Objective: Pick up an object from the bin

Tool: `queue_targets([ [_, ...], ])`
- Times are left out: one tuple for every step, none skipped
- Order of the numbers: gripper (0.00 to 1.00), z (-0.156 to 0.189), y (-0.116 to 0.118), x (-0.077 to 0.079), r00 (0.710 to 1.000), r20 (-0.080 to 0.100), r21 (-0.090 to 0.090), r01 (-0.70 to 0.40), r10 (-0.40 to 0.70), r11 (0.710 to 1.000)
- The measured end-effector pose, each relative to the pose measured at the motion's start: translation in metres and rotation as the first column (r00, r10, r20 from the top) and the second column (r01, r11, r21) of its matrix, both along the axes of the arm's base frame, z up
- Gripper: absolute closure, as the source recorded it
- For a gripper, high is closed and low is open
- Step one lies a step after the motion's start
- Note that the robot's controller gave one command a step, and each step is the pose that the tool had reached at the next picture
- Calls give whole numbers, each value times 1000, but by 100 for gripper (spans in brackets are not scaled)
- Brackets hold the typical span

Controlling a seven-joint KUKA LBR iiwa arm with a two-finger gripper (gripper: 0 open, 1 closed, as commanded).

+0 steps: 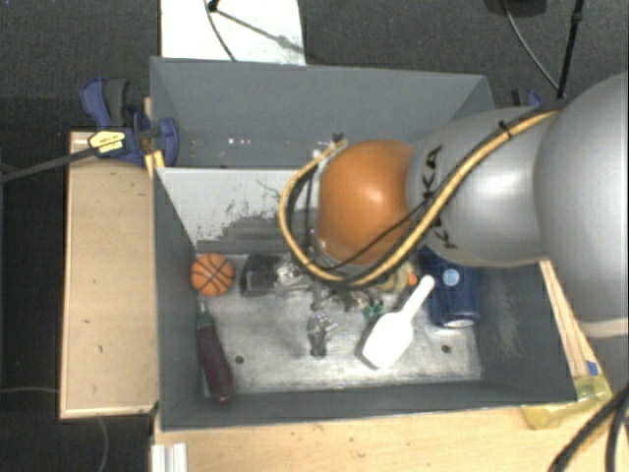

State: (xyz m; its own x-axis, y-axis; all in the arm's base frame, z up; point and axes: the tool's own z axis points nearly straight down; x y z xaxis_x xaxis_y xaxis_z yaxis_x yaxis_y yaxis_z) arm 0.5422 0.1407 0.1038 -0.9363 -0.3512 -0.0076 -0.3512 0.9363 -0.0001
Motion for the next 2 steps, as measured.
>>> queue_targets([
  [100, -27, -33, -23, 992, -6, -1, 129, -129, 992],
  [0, -27, -33, -23, 991, -7, -1, 134, -134, 991],
])
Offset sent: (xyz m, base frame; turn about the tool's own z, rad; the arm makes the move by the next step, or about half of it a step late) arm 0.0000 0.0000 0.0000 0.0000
